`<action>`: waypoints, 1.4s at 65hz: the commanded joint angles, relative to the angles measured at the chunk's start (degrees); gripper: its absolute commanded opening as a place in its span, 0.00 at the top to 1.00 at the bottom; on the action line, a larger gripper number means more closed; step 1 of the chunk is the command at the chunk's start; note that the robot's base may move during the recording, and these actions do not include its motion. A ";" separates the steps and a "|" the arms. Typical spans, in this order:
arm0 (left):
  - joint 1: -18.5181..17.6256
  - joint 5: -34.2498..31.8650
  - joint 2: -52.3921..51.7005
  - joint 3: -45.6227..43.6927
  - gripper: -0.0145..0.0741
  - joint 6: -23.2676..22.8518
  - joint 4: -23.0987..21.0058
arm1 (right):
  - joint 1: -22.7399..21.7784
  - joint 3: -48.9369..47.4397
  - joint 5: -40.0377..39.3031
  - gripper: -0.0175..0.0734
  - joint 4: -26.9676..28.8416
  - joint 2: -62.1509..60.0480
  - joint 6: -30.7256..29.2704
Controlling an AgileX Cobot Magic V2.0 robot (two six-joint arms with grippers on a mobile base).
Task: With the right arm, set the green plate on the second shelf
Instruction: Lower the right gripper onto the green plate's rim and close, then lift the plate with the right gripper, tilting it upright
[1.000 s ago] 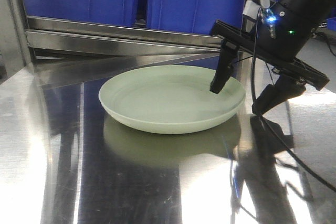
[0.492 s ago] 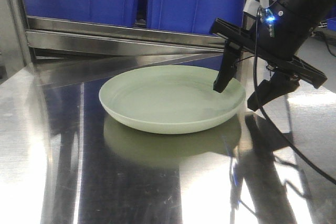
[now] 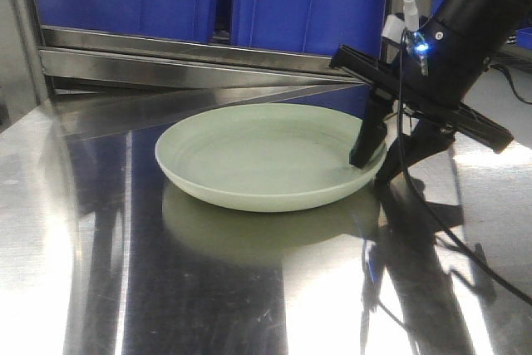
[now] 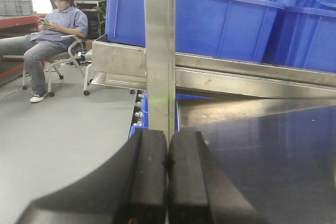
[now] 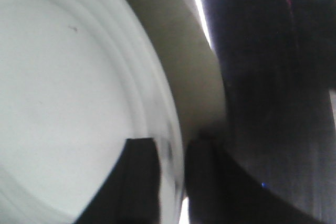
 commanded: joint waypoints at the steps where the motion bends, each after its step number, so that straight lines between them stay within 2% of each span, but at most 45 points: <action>1: 0.14 -5.27 -1.17 2.27 0.69 -0.12 -0.18 | 0.16 -0.37 0.78 0.66 0.60 -0.82 -0.41; 8: 0.14 -5.27 -1.17 2.27 0.69 -0.12 -0.18 | 0.16 -0.37 0.42 0.76 0.60 -0.82 -0.41; 33: 0.14 -5.27 -1.17 2.27 0.69 -0.12 -0.18 | 0.16 -0.37 -4.47 0.75 0.50 -6.93 -0.69; 44: 0.14 -5.27 -1.17 2.27 0.69 -0.12 -0.18 | 0.16 -0.37 -7.93 0.75 -0.16 -16.29 -3.53; 56: 0.14 -5.27 -1.17 2.27 0.69 -0.12 -0.18 | 0.16 -0.30 -9.29 0.75 -6.30 -28.09 -4.65; 72: 0.14 -5.27 -1.17 2.27 0.69 -0.12 -0.18 | 0.16 1.60 -7.92 0.75 -11.66 -42.65 -4.65; 91: 0.14 -5.27 -1.17 2.27 0.69 -0.12 -0.18 | 0.16 8.20 -6.21 0.75 -11.90 -59.04 -4.65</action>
